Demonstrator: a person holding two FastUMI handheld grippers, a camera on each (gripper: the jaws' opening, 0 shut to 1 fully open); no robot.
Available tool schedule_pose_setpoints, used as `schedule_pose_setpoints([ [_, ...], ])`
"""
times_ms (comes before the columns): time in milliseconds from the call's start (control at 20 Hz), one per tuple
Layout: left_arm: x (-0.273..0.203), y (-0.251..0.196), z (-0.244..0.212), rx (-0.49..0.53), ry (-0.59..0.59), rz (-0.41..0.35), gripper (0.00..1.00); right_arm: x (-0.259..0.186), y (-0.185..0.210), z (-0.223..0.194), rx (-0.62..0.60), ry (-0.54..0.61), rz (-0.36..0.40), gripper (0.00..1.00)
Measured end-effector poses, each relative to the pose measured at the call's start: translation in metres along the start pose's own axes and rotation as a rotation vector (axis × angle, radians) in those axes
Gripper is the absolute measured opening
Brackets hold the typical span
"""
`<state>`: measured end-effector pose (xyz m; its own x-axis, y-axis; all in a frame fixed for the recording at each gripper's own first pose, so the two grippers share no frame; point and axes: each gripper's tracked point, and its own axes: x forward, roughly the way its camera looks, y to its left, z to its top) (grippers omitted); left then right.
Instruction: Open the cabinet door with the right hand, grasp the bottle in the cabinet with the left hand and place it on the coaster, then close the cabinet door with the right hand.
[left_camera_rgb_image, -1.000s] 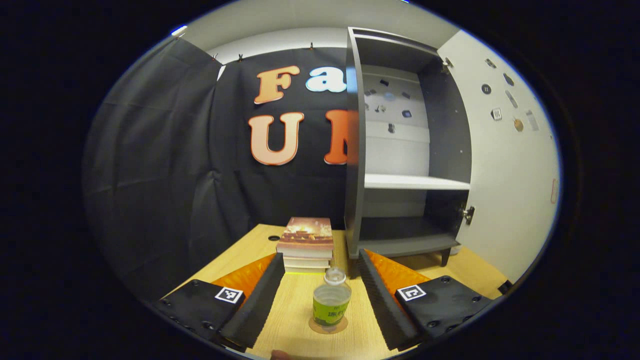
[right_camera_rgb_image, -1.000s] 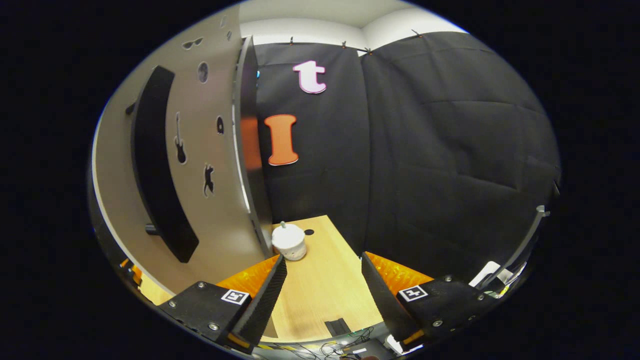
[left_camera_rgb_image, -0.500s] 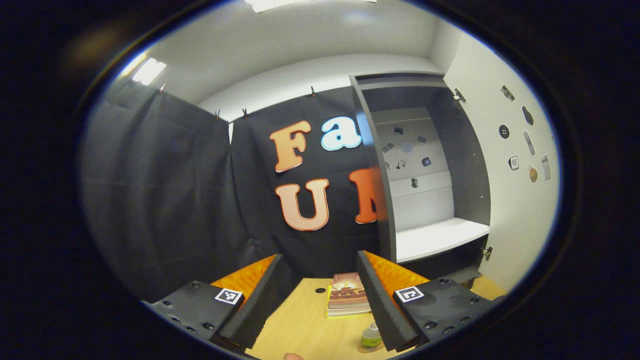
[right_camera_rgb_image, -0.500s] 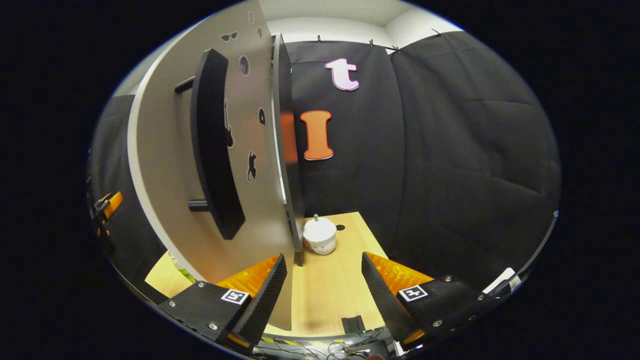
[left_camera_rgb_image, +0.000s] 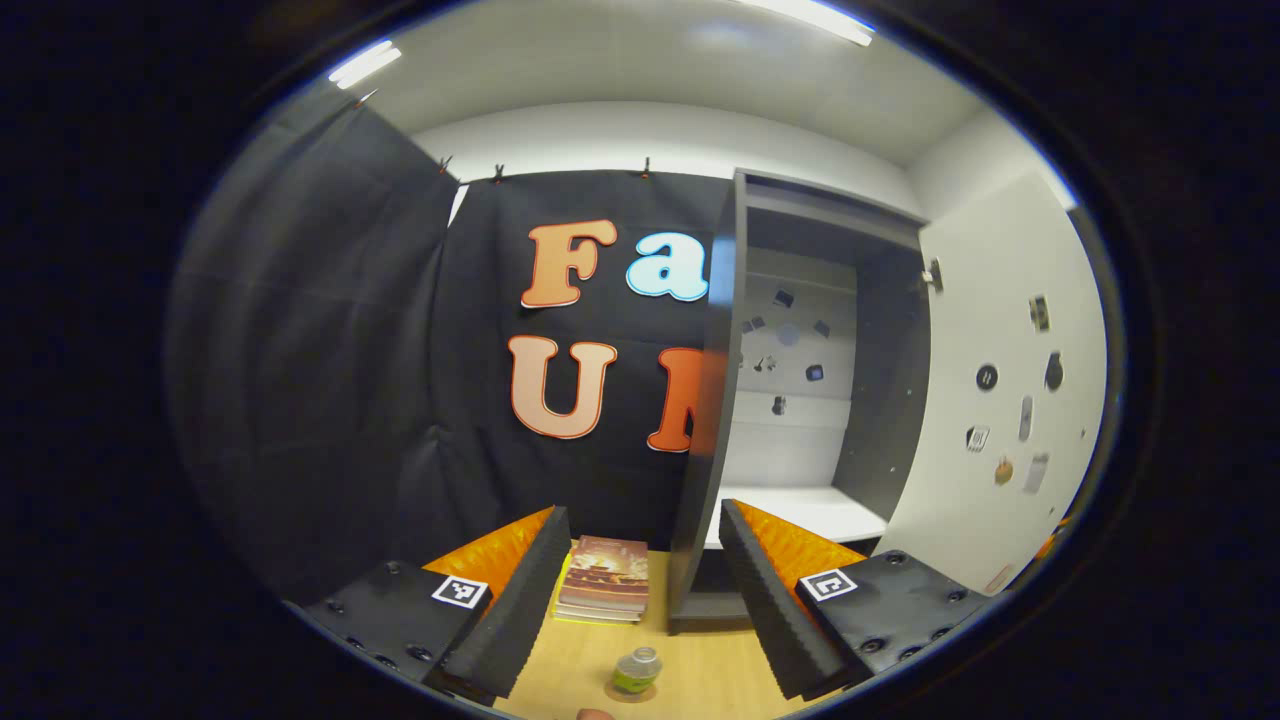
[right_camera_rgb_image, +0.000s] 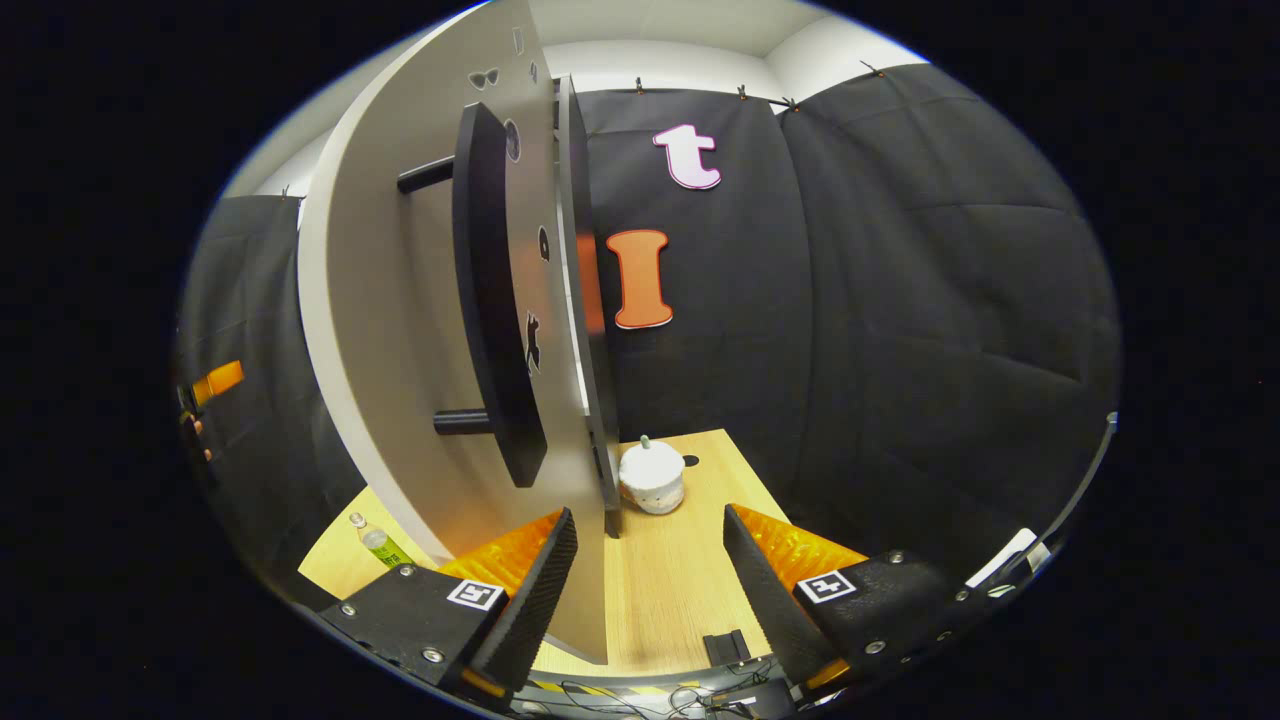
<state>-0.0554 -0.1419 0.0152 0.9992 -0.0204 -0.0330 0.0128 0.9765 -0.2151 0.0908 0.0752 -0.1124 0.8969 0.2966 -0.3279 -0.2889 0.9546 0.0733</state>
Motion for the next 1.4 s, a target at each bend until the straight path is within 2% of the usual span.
schedule_pose_setpoints([
  [50, 0.004, 0.019, 0.015, 0.022, -0.02, 0.027, 0.99, -0.001, 0.001, 0.001, -0.011, -0.007, -0.014, 0.99],
  [150, 0.007, 0.038, 0.034, 0.114, -0.056, 0.064, 0.94, -0.001, 0.005, 0.002, -0.025, -0.014, -0.026, 0.99],
  [200, 0.009, 0.041, 0.04, 0.145, -0.065, 0.058, 0.96, 0.0, 0.01, -0.001, -0.022, -0.014, -0.023, 0.99],
  [250, 0.011, 0.039, 0.045, 0.16, -0.071, 0.042, 0.93, 0.0, 0.017, -0.002, -0.014, -0.013, -0.015, 0.99],
  [300, 0.012, 0.04, 0.047, 0.161, -0.069, 0.026, 0.94, 0.001, 0.025, -0.002, -0.007, -0.011, -0.005, 0.9],
  [400, 0.015, 0.048, 0.055, 0.159, -0.072, 0.008, 0.96, 0.002, 0.039, -0.002, 0.004, -0.011, 0.014, 0.9],
  [450, 0.015, 0.054, 0.059, 0.17, -0.08, 0.009, 0.94, 0.003, 0.046, -0.001, 0.006, -0.012, 0.022, 0.9],
  [500, 0.015, 0.062, 0.065, 0.185, -0.092, 0.014, 0.96, 0.004, 0.052, -0.002, 0.005, -0.013, 0.028, 0.9],
  [600, 0.014, 0.076, 0.072, 0.208, -0.108, 0.021, 0.94, 0.006, 0.065, -0.001, 0.001, -0.019, 0.041, 0.9],
  [700, 0.013, 0.089, 0.076, 0.217, -0.117, 0.031, 0.96, 0.011, 0.079, 0.002, 0.009, -0.031, 0.068, 0.9],
  [800, 0.013, 0.102, 0.077, 0.22, -0.123, 0.038, 0.94, 0.017, 0.091, 0.005, 0.006, -0.04, 0.081, 0.9],
  [850, 0.012, 0.106, 0.078, 0.224, -0.127, 0.04, 0.96, 0.02, 0.096, 0.007, 0.002, -0.041, 0.086, 0.9],
  [900, 0.012, 0.11, 0.079, 0.229, -0.133, 0.042, 0.94, 0.023, 0.101, 0.008, -0.001, -0.042, 0.095, 0.9],
  [950, 0.011, 0.115, 0.078, 0.233, -0.137, 0.044, 0.96, 0.026, 0.107, 0.008, -0.004, -0.044, 0.105, 0.9],
  [1000, 0.011, 0.117, 0.078, 0.234, -0.14, 0.044, 0.93, 0.029, 0.112, 0.007, -0.007, -0.044, 0.116, 0.9],
  [1300, 0.013, 0.128, 0.072, 0.213, -0.13, 0.048, 0.96, 0.05, 0.129, 0.011, -0.027, -0.053, 0.186, 0.93],
  [1350, 0.013, 0.131, 0.073, 0.216, -0.132, 0.056, 0.94, 0.055, 0.132, 0.011, -0.038, -0.05, 0.196, 0.93],
  [1400, 0.011, 0.134, 0.075, 0.221, -0.136, 0.064, 0.96, 0.059, 0.136, 0.012, -0.046, -0.052, 0.205, 0.93],
])
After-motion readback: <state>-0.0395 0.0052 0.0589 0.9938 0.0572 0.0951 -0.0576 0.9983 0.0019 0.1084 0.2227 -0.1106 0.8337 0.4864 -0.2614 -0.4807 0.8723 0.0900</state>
